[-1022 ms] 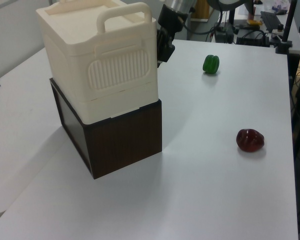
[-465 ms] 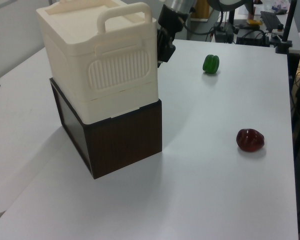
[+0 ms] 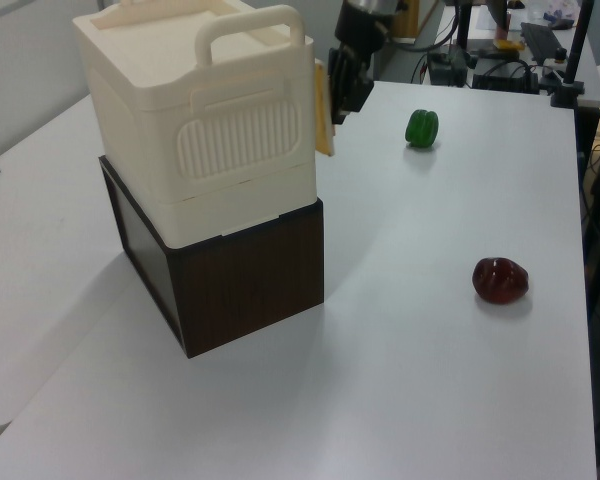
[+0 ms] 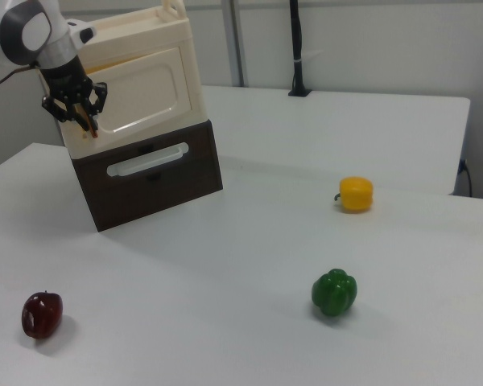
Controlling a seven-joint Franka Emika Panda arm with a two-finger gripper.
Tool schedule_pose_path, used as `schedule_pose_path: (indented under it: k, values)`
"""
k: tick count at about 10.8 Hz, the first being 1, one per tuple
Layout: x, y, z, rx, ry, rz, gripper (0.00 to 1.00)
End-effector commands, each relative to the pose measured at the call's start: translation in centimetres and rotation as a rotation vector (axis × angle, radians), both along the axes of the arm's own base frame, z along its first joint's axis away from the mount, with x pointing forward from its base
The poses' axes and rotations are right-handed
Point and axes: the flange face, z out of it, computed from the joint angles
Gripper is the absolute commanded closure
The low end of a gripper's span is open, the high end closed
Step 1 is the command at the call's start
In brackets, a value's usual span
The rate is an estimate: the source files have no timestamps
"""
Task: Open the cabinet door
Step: 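Pull the door edge outward, swinging the door open on its hinge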
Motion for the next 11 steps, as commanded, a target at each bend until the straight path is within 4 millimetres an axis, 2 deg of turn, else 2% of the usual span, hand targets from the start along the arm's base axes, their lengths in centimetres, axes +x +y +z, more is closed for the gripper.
schedule_pose_path:
  k: [1, 2, 3, 4, 5, 6, 9, 10, 11]
  values:
    - [-1.6, -5.7, 0.8, -0.037, 0.061, -0.011, 1.00]
    - [-1.6, -8.3, 0.9, -0.049, 0.082, -0.032, 1.00]
    - [-1.5, -11.3, 0.9, -0.054, 0.100, -0.081, 0.95]
    - [-1.6, -14.8, 1.0, -0.056, 0.124, -0.136, 0.65]
    - [-1.9, -17.9, 1.4, -0.051, 0.134, -0.191, 0.04]
    - [-2.3, -21.0, 1.5, -0.048, 0.155, -0.250, 0.00]
    - [-4.7, -28.4, 1.8, -0.017, 0.249, -0.488, 0.00]
    - [-5.8, -29.7, 2.6, -0.004, 0.265, -0.562, 0.00]
    - [-6.4, -30.1, 3.2, -0.004, 0.274, -0.623, 0.00]
